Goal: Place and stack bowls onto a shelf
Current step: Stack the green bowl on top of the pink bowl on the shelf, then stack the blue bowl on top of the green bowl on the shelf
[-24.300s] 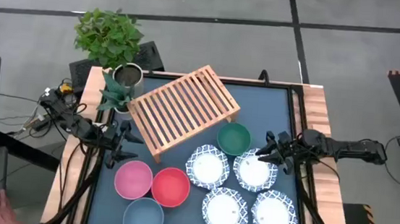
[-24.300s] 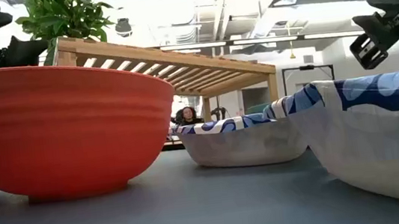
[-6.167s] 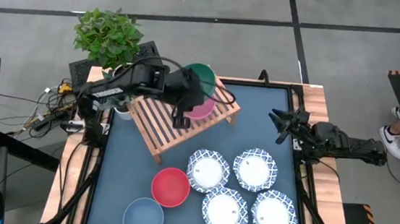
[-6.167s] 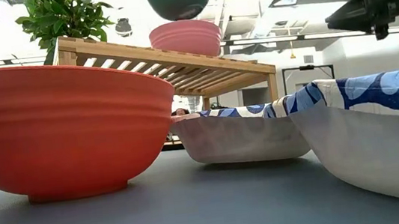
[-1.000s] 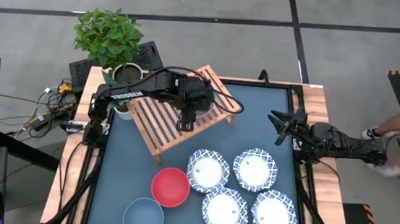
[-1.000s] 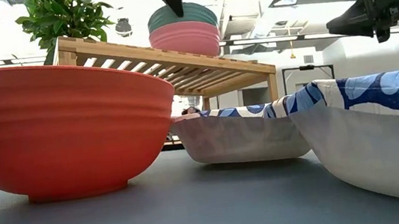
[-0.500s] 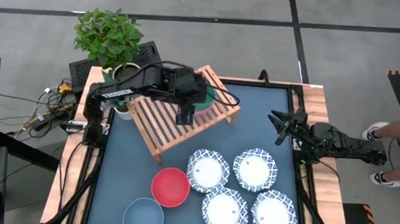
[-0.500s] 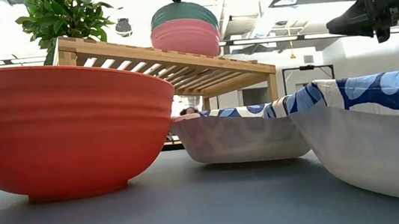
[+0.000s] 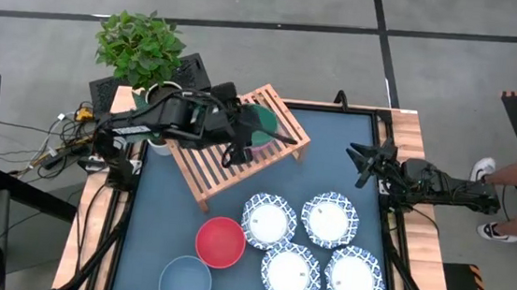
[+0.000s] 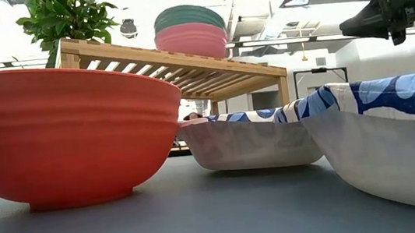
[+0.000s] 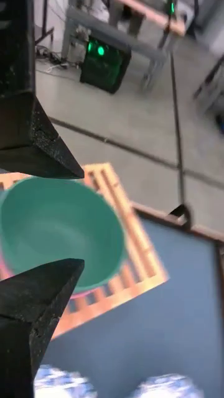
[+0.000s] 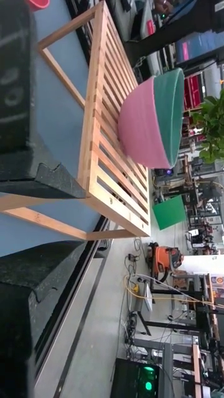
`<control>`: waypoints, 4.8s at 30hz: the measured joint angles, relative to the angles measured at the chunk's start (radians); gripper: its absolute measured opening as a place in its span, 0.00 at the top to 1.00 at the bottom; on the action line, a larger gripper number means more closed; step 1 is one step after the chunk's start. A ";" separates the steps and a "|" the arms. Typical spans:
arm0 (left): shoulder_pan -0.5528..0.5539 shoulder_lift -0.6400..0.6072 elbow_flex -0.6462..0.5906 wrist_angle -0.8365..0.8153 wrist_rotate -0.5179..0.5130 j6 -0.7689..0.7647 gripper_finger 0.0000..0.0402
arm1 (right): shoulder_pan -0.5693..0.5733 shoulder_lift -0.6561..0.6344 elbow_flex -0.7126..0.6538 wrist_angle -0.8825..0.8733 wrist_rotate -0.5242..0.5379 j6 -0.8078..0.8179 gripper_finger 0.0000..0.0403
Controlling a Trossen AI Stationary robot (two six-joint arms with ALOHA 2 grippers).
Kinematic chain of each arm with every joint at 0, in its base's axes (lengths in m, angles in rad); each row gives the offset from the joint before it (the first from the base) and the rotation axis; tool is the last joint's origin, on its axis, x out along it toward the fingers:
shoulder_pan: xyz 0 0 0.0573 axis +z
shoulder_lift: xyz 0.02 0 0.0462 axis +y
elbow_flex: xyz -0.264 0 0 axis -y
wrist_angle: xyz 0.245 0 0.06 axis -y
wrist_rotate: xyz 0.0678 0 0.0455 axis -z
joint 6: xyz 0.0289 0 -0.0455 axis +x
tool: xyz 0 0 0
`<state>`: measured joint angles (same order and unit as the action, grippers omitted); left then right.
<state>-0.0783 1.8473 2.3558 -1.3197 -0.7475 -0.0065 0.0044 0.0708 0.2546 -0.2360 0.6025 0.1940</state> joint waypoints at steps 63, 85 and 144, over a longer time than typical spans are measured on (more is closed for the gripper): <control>-0.214 -0.500 -1.179 1.339 -0.149 0.106 0.49 | 0.000 0.000 0.000 -0.033 0.000 0.009 0.64; -0.092 -0.509 -1.325 1.343 -0.176 -0.006 0.49 | 0.000 0.000 0.000 -0.033 0.000 0.018 0.64; -0.408 -0.625 -1.330 0.977 0.581 -0.429 0.49 | 0.000 0.000 0.000 -0.049 0.000 0.045 0.64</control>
<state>-0.4864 1.2224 1.0260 -0.3427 -0.1666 -0.4358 0.0040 0.0708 0.2546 -0.2852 0.6025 0.2386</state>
